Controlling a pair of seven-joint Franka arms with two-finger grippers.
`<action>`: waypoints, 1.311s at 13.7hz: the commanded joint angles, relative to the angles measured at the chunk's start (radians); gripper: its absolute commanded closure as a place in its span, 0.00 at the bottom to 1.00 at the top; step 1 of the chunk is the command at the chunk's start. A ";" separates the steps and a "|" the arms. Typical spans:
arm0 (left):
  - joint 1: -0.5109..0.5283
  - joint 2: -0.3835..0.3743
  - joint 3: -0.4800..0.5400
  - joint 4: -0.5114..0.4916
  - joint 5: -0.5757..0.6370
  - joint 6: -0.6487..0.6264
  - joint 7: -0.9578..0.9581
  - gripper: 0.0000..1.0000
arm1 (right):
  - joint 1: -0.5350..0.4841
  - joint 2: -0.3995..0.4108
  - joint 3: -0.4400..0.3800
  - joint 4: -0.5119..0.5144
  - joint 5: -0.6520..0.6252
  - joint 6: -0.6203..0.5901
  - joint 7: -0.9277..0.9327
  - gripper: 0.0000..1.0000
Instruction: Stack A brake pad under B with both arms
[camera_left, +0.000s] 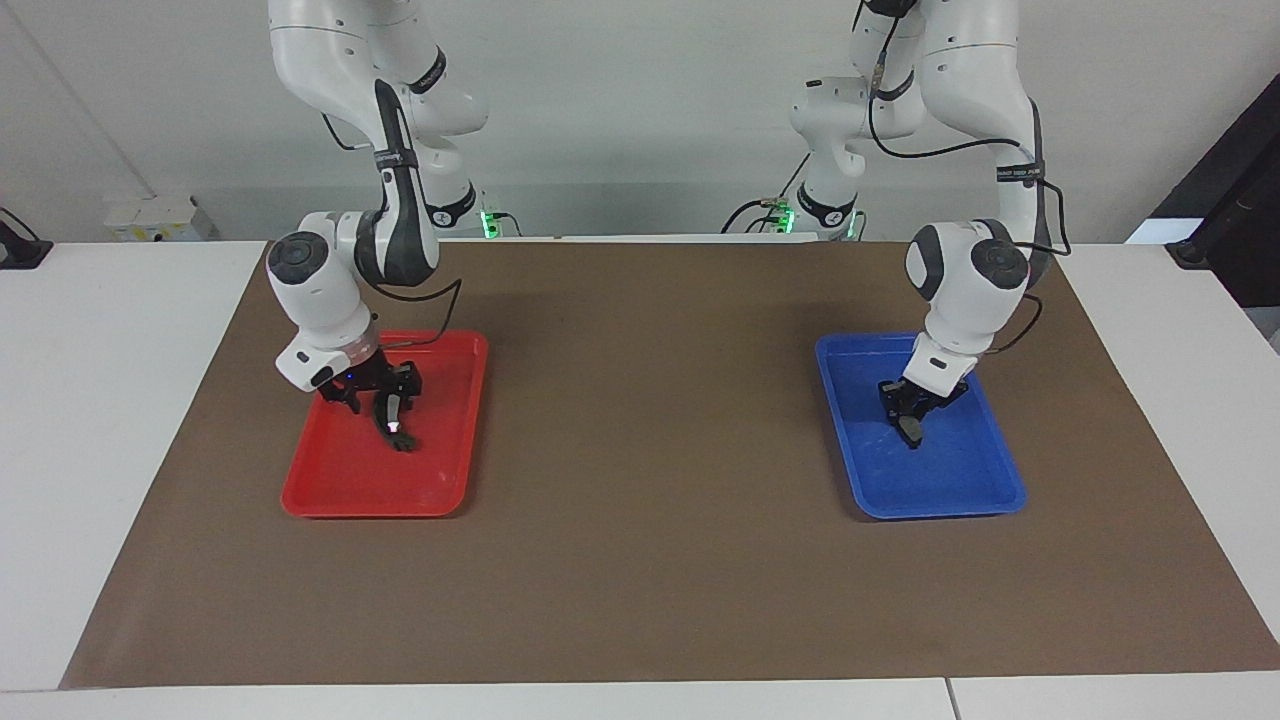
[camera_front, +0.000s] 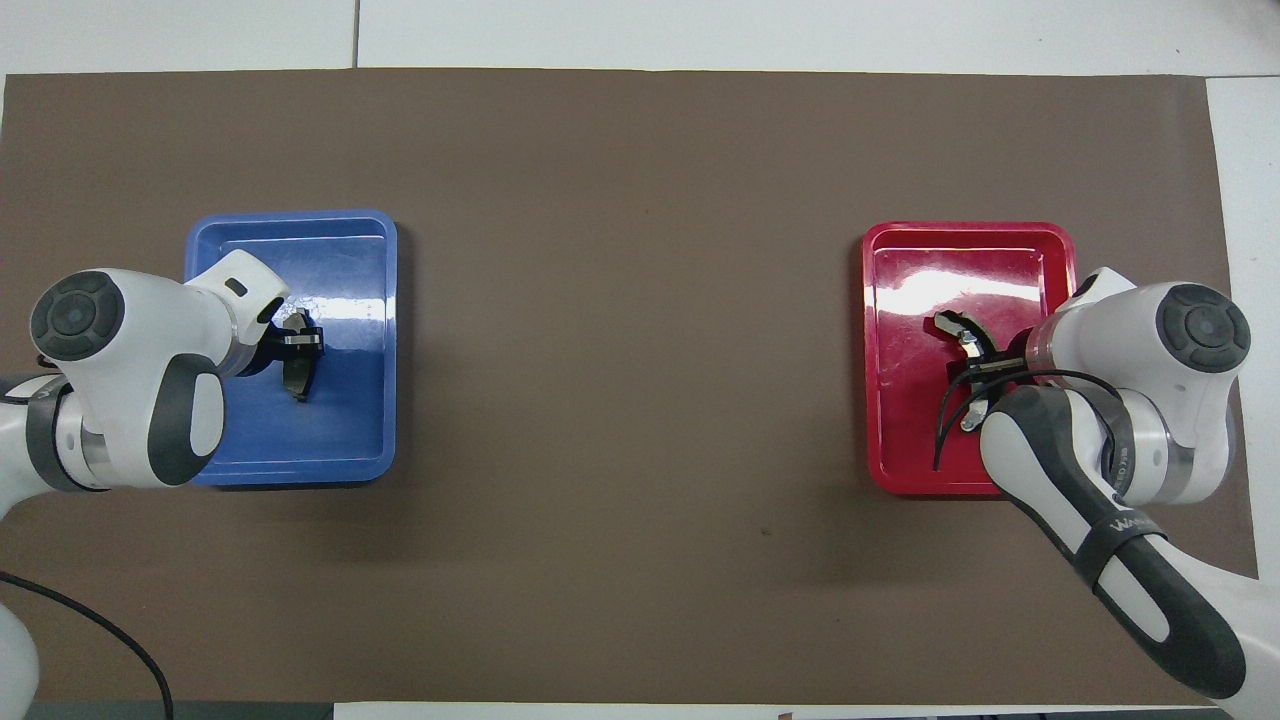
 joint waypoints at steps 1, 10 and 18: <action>-0.009 -0.048 0.006 0.111 -0.009 -0.182 -0.008 0.93 | -0.002 -0.021 0.002 -0.027 0.017 0.008 -0.027 0.17; -0.363 0.030 -0.007 0.234 -0.011 -0.147 -0.357 0.97 | 0.001 -0.023 0.004 -0.031 0.035 0.005 -0.047 0.84; -0.538 0.245 -0.008 0.360 -0.063 0.014 -0.527 0.91 | 0.001 -0.060 0.009 0.169 0.046 -0.277 -0.020 1.00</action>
